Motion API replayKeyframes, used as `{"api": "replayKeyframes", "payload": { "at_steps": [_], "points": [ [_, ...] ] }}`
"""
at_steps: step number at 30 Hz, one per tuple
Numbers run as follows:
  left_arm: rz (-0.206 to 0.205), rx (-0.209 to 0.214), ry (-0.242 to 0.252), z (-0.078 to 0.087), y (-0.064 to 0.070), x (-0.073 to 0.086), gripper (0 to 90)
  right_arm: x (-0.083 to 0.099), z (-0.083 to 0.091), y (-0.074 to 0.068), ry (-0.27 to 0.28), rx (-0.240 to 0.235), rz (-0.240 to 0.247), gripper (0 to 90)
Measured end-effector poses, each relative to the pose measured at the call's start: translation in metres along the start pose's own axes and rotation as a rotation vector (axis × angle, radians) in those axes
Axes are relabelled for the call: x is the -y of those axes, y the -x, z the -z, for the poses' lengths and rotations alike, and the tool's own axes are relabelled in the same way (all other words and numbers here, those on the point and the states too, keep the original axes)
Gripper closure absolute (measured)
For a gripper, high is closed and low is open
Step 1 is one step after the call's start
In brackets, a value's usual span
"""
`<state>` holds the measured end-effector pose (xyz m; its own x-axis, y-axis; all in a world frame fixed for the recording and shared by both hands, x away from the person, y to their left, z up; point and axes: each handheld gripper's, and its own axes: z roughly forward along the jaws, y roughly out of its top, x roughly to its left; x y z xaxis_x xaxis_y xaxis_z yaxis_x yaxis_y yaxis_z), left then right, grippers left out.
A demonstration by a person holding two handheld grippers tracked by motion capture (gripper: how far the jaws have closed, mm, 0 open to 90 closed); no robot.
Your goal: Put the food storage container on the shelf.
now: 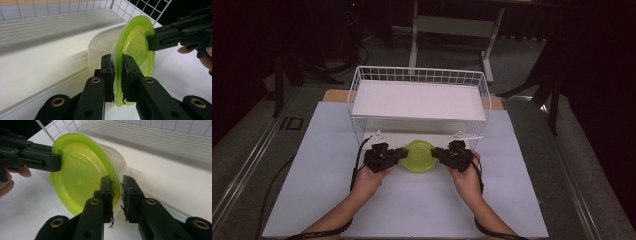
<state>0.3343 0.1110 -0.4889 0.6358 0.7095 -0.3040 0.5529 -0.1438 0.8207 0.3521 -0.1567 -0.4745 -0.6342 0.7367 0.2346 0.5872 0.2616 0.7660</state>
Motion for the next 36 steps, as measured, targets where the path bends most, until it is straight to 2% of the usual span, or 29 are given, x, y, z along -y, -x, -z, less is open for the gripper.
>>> {"api": "replayKeyframes", "payload": {
  "at_steps": [12,16,20,24,26,30,31,36],
  "points": [
    [0.01,-0.014,0.009,-0.015,-0.012,-0.003,81.9,-0.008,-0.011,0.006,0.006,0.051,0.042,79.0],
    [0.04,-0.003,0.015,-0.02,-0.019,-0.004,81.6,-0.01,-0.016,0.008,0.015,0.08,0.052,78.9],
    [0.054,0.01,0.029,-0.022,-0.024,-0.007,81.1,-0.013,-0.017,0.011,0.037,0.069,0.036,78.9],
    [0.04,0.002,0.039,-0.025,-0.027,-0.006,79.1,-0.015,-0.019,0.012,0.056,0.073,0.039,77.6],
    [0.035,-0.008,0.039,-0.026,-0.028,-0.005,76.6,-0.016,-0.021,0.011,0.067,0.09,0.044,76.2],
    [0.048,-0.016,0.055,-0.027,-0.03,-0.005,73.9,-0.015,-0.026,0.014,0.092,0.105,0.031,74.2],
    [0.046,-0.032,0.061,-0.028,-0.031,-0.005,73.0,-0.015,-0.026,0.015,0.097,0.106,0.023,72.9],
    [0.062,-0.053,0.079,-0.031,-0.033,-0.007,68.5,-0.013,-0.032,0.014,0.116,0.158,0.037,65.5]
  ]
}}
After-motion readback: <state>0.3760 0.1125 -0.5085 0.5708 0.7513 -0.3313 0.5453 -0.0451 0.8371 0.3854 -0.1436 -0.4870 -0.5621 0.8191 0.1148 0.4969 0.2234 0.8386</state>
